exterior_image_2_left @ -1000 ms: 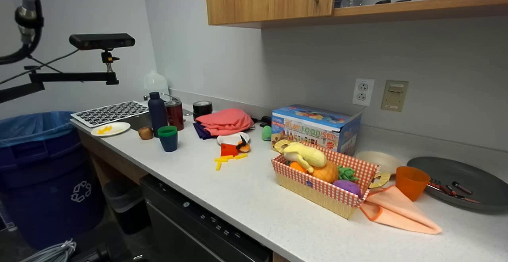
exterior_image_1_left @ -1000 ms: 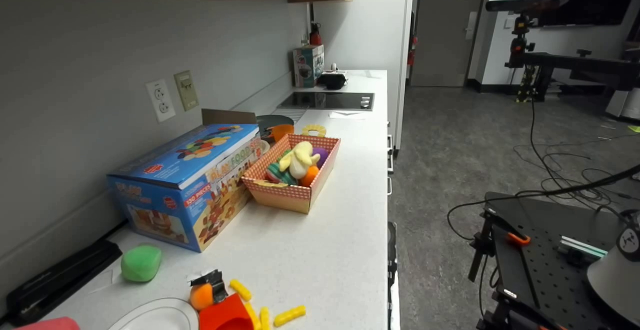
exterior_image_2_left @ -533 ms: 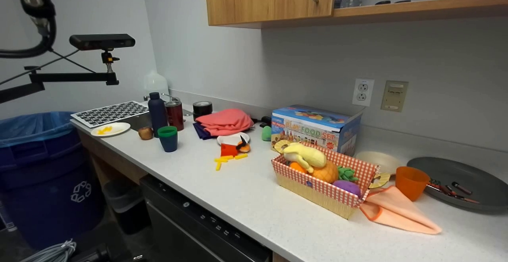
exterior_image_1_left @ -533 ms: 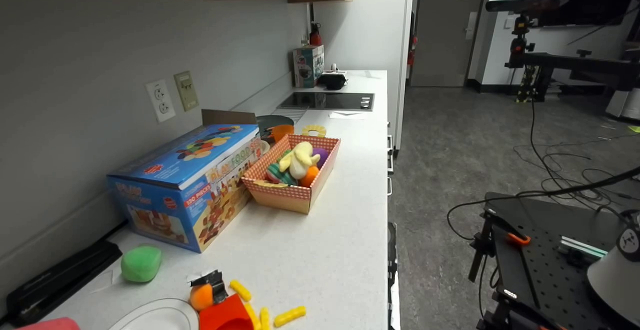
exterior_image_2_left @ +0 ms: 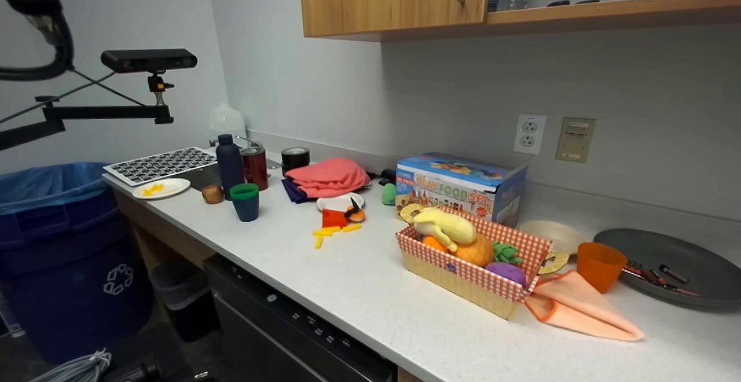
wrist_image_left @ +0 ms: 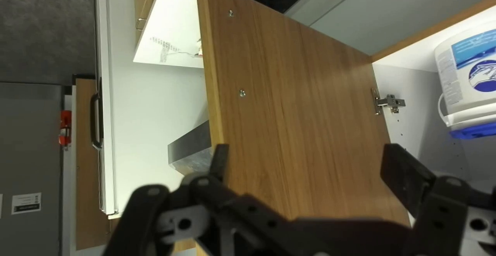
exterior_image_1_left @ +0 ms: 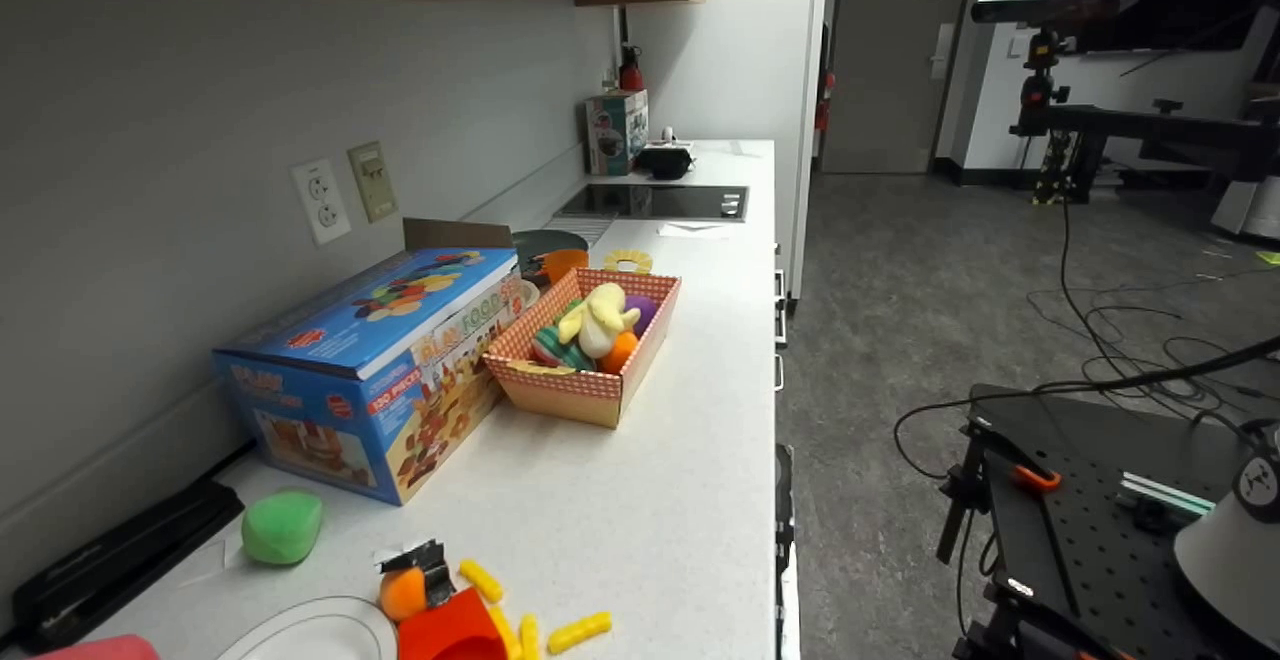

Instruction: Close the right cabinet door

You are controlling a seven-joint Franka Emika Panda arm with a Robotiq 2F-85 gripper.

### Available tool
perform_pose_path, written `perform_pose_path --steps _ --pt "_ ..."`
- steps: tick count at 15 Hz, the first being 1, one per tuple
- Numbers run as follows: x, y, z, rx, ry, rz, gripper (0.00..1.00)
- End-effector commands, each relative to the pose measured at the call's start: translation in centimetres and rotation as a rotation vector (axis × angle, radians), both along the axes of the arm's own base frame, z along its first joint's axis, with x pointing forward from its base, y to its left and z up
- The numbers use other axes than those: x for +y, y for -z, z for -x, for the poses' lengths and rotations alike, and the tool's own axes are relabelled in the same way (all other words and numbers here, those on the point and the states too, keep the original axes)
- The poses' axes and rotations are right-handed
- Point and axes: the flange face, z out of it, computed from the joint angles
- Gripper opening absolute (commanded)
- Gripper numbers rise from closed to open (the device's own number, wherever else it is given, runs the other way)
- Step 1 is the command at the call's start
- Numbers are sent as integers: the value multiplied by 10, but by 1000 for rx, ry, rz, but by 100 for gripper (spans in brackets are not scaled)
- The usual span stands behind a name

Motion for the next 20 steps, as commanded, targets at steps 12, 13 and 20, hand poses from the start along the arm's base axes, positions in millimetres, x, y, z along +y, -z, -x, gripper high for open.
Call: perform_pose_path --steps 12,13,20 --pt "-115 -8 -46 69 104 -74 100" --pt "-122 -9 -53 72 95 -78 100" --pt "-141 -28 -80 70 -60 -182 100"
